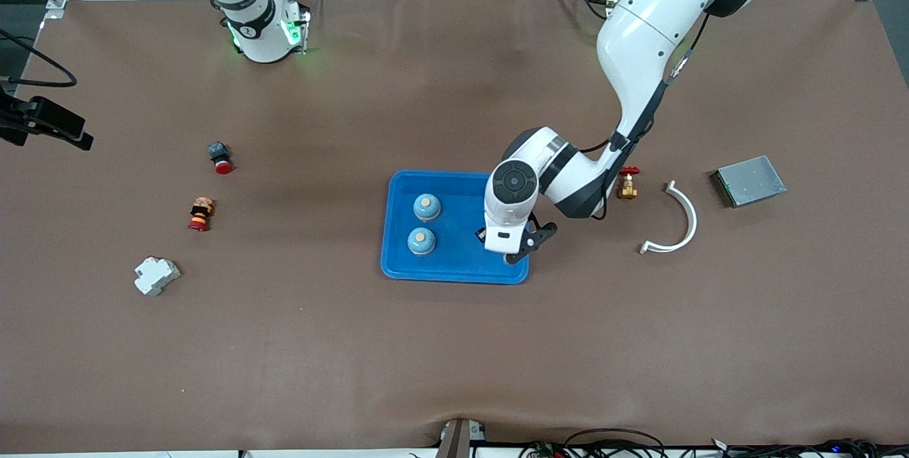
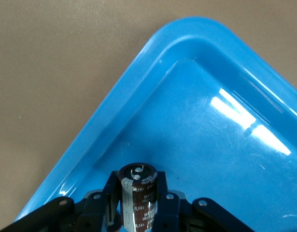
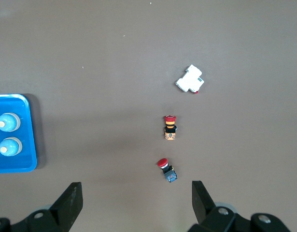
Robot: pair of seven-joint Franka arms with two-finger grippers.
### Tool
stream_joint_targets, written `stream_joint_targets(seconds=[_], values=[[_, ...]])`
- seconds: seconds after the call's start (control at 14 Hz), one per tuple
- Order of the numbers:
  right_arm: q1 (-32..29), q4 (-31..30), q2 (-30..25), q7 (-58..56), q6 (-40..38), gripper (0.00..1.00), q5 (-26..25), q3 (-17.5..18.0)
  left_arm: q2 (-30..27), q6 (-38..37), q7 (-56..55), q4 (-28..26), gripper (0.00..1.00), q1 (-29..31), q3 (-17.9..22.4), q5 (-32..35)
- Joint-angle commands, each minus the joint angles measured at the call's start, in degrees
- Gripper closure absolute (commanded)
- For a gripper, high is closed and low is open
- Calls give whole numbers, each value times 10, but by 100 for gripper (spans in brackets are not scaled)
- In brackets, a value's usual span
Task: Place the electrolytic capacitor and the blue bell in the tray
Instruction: 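Carry the second capacitor over the tray and lower it with the left gripper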
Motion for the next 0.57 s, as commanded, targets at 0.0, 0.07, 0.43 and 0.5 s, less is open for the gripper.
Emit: stream_joint_targets(seconds=[0.0, 0.07, 0.43, 0.5], values=[[-14, -22, -19, 6, 8, 0, 11, 10, 12, 12, -5, 11, 100, -8, 9, 15], [-14, -22, -19, 6, 8, 0, 11, 10, 12, 13, -5, 11, 100, -7, 9, 15], [-14, -23, -19, 6, 12, 0, 12, 10, 12, 13, -2, 12, 70, -8, 10, 15], [-14, -23, -18, 7, 12, 0, 12, 11, 12, 13, -1, 12, 52, -7, 10, 16]])
